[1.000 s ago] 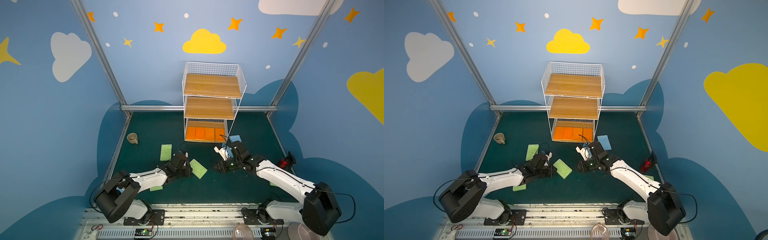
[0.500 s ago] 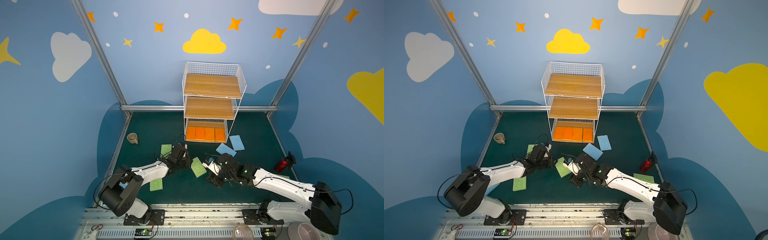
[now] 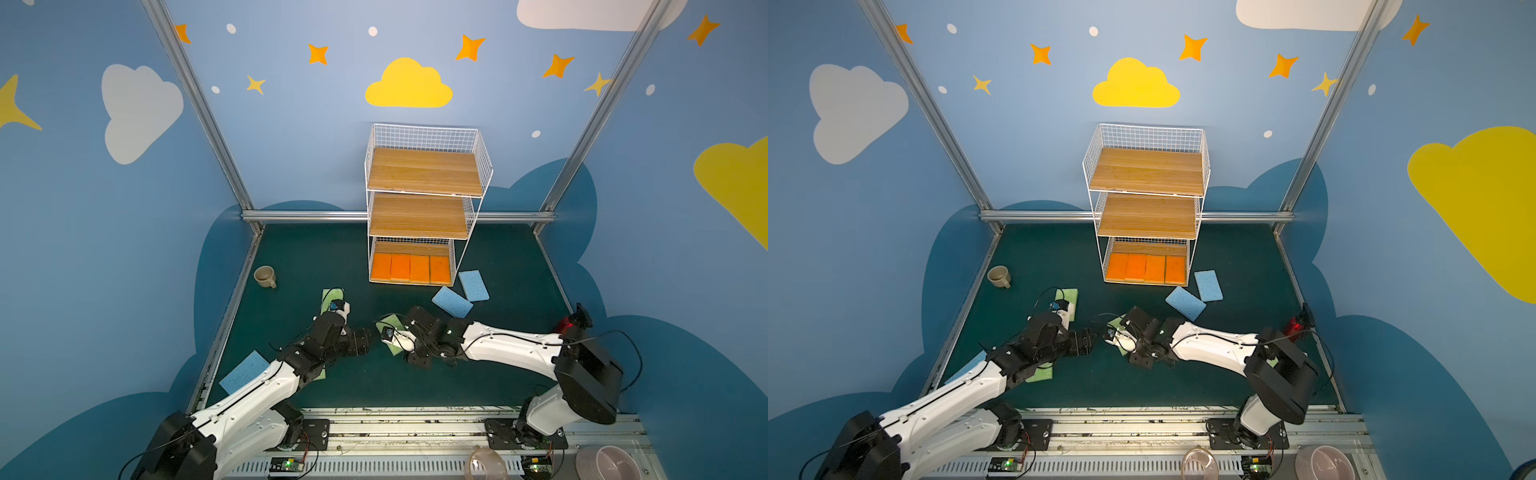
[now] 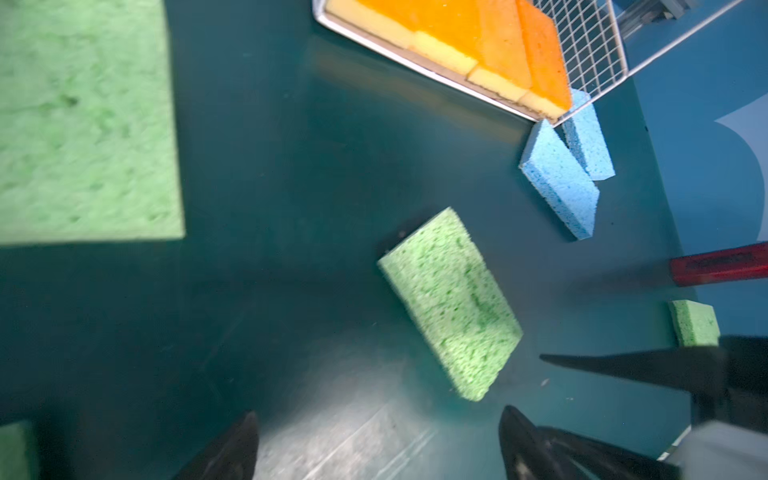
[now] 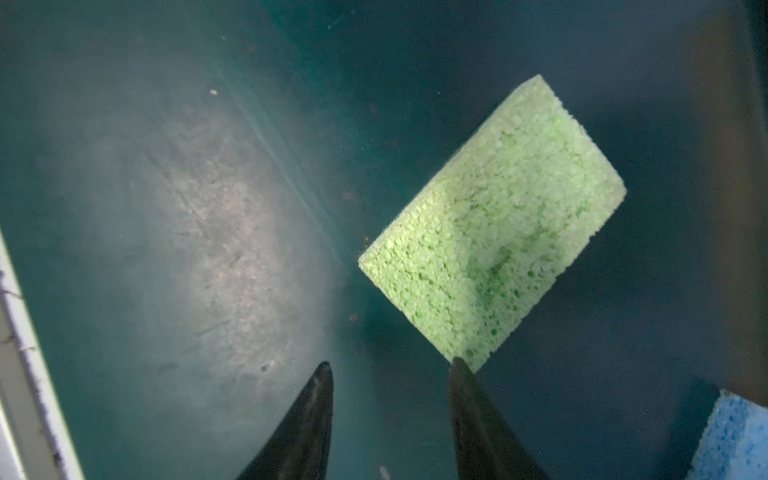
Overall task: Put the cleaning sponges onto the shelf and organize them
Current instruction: 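Lower the right gripper onto the green sponge and close on it, then carry the green sponge up to the middle shelf board with the right gripper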
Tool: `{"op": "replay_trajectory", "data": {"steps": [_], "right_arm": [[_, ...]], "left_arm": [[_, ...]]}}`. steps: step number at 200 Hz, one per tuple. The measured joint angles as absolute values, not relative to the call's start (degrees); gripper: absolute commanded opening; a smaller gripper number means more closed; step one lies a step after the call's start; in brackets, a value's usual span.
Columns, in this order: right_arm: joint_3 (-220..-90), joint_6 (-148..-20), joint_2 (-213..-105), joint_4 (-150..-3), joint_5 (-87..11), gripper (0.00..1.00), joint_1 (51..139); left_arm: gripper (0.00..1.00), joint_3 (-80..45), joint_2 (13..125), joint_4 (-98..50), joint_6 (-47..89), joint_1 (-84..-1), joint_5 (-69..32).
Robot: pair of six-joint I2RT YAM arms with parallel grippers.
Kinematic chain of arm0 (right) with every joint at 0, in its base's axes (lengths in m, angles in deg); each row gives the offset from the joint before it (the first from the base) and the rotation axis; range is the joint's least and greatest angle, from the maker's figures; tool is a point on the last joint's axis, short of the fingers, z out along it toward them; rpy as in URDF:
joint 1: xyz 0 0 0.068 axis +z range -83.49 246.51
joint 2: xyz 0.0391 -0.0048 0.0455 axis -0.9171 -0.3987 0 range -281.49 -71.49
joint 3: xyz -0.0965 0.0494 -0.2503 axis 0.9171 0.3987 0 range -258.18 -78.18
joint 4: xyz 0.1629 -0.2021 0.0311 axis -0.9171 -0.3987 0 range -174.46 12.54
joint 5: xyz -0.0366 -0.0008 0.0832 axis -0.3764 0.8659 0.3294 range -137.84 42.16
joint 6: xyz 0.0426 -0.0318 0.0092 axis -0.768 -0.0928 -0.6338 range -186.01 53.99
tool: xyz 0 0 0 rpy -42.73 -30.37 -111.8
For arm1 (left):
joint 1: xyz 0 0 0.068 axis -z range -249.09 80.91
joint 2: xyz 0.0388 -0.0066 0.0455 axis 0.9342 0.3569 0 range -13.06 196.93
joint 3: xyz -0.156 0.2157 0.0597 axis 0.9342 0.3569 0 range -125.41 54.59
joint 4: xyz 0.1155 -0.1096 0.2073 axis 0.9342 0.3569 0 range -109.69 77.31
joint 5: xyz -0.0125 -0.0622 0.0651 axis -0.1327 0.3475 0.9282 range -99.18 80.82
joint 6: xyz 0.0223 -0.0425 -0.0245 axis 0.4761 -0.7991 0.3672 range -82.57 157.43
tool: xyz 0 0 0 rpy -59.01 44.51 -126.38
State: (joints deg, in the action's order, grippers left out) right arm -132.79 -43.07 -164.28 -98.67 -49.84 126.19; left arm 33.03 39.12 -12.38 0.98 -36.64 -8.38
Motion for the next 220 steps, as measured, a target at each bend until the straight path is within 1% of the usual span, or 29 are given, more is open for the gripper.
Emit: {"op": "replay_trajectory", "data": {"steps": [25, 52, 99, 137, 155, 166, 183, 220], "right_arm": [[-133.75, -40.23, -167.23, -98.76, -50.58, 0.46, 126.19], [-134.99, -37.57, -169.05, -98.95, -51.54, 0.45, 126.16], [-136.63, -34.94, -170.90, -98.84, -53.23, 0.45, 126.19], [-138.10, -33.68, -171.98, -98.71, -53.71, 0.42, 126.12], [-139.19, -33.44, -173.88, -98.60, -54.10, 0.36, 126.08], [-139.82, -33.24, -174.99, -98.60, -54.32, 0.25, 126.05], [-141.22, -33.37, -175.91, -98.69, -54.45, 0.00, 125.95], [-142.77, -36.30, -177.09, -98.67, -54.34, 0.00, 125.86]], "left_arm": [[0.92, 35.13, 35.40, -11.48, 0.70, -37.06, -7.25], [0.93, 35.80, 33.89, -11.17, 0.57, -37.93, -6.57], [0.93, 36.24, 34.46, -11.33, 0.55, -39.20, -6.61], [0.93, 36.50, 36.65, -12.88, 0.55, -40.30, -7.05], [0.93, 36.50, 37.46, -13.38, 0.55, -40.89, -7.35], [0.93, 36.50, 37.63, -13.64, 0.55, -41.21, -7.55], [0.93, 36.50, 37.59, -13.93, 0.55, -41.52, -7.77], [0.93, 36.50, 36.95, -14.04, 0.53, -41.76, -7.94]]}}
